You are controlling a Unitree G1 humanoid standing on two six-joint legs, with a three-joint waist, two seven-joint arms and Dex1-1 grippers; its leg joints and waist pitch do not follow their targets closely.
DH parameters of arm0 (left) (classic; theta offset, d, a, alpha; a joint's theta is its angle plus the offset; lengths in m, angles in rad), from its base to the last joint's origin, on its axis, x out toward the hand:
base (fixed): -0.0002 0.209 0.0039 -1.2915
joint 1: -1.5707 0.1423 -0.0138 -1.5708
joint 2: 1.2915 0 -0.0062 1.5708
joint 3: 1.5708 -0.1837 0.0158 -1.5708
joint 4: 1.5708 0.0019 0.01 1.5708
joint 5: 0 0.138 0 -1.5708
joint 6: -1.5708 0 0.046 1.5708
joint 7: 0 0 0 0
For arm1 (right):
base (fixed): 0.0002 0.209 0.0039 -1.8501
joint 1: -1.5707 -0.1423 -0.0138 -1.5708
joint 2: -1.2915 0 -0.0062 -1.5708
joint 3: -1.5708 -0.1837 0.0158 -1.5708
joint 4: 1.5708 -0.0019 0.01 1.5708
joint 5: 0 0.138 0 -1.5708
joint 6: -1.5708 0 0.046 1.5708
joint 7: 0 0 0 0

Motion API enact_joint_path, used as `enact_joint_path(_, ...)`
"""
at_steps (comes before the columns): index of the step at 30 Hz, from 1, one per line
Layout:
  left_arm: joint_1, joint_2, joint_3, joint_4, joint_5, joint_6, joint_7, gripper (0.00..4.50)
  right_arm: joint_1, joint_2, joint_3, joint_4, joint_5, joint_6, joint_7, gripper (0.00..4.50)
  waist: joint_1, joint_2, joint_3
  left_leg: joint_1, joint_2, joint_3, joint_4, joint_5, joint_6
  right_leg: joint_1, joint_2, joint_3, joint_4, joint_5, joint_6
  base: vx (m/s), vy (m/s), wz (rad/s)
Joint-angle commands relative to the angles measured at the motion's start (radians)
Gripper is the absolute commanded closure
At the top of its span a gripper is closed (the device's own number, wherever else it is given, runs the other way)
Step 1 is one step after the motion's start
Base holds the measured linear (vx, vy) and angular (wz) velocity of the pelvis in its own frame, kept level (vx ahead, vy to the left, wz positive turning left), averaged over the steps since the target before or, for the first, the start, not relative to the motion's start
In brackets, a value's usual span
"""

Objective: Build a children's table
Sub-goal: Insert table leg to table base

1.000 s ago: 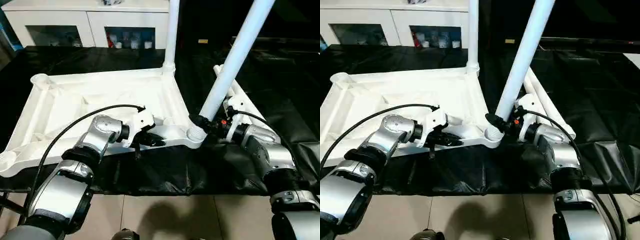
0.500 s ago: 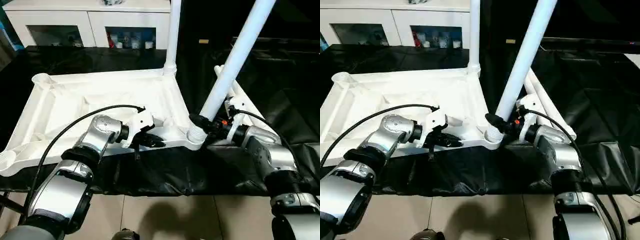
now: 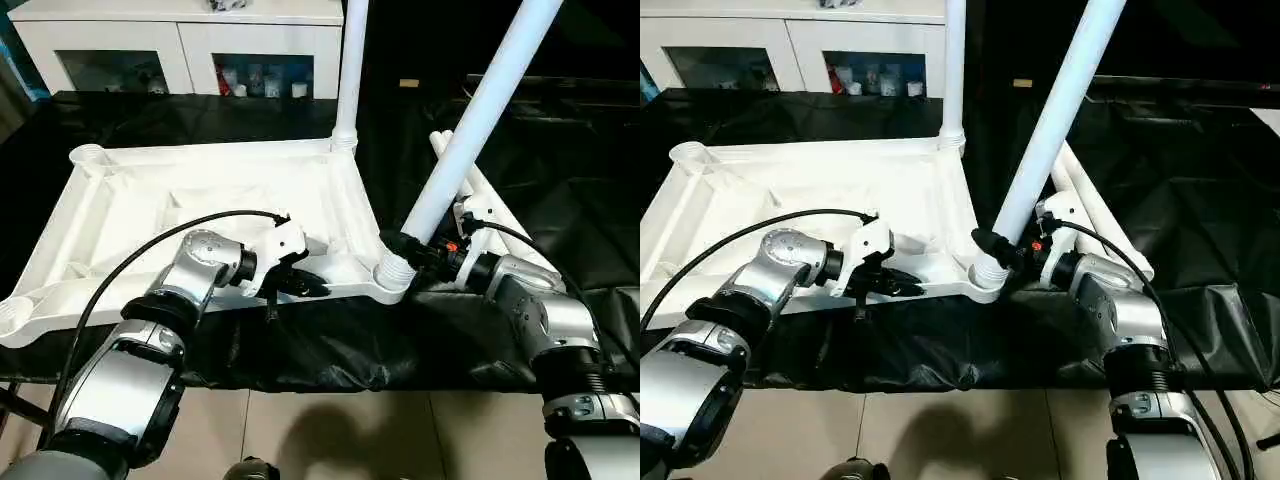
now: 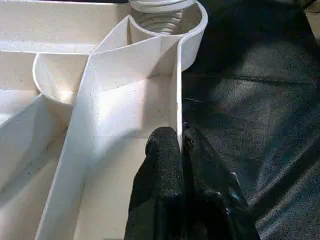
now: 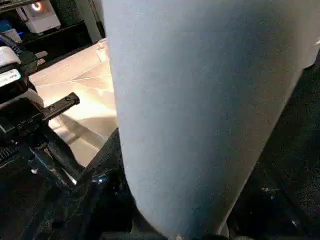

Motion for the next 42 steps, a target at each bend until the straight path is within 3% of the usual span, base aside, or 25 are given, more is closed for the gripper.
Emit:
enact_joint_path(1,-0.042,-0.033,0.019,-0.024,-0.035,-0.041,0.003,4.5,0.038,0.043,0.059,0.029,0.002,0.064,0.02,2.59,0.002,0.003,-0.074,0.029,0.07,-0.03,-0.066,-0.214,0.03,0.047,-0.079,0.045,-0.056,-0.113,-0.28,0.0,0.0,0.0)
enact_joint_path(13,-0.038,-0.028,0.019,-0.022,-0.033,-0.043,0.001,4.5,0.046,0.041,0.05,-0.026,0.019,0.091,0.027,2.6,0.002,0.003,-0.075,0.027,0.072,-0.033,-0.068,-0.221,0.033,0.048,-0.08,0.044,-0.056,-0.122,-0.275,0.0,0.0,0.0)
enact_joint_path(18,-0.038,-0.025,0.02,-0.021,-0.034,-0.043,-0.001,4.5,0.047,0.043,0.048,-0.056,0.024,0.099,0.022,2.6,0.002,0.006,-0.074,0.029,0.071,-0.032,-0.069,-0.231,0.015,0.046,-0.079,0.045,-0.057,-0.136,-0.27,0.0,0.0,0.0)
enact_joint_path(28,-0.039,-0.024,0.022,-0.017,-0.033,-0.046,-0.006,4.5,0.04,0.031,0.026,0.002,-0.004,0.034,-0.043,2.6,0.001,0.006,-0.074,0.03,0.07,-0.032,-0.069,-0.236,0.006,0.045,-0.08,0.046,-0.057,-0.131,-0.272,0.0,0.0,0.0)
enact_joint_path(42,-0.043,-0.022,0.025,-0.006,-0.031,-0.047,0.003,4.5,0.076,-0.014,0.043,0.026,-0.032,-0.005,-0.042,2.6,0.002,0.005,-0.075,0.029,0.069,-0.031,-0.064,-0.223,0.026,0.047,-0.079,0.044,-0.056,-0.117,-0.277,0.0,0.0,0.0)
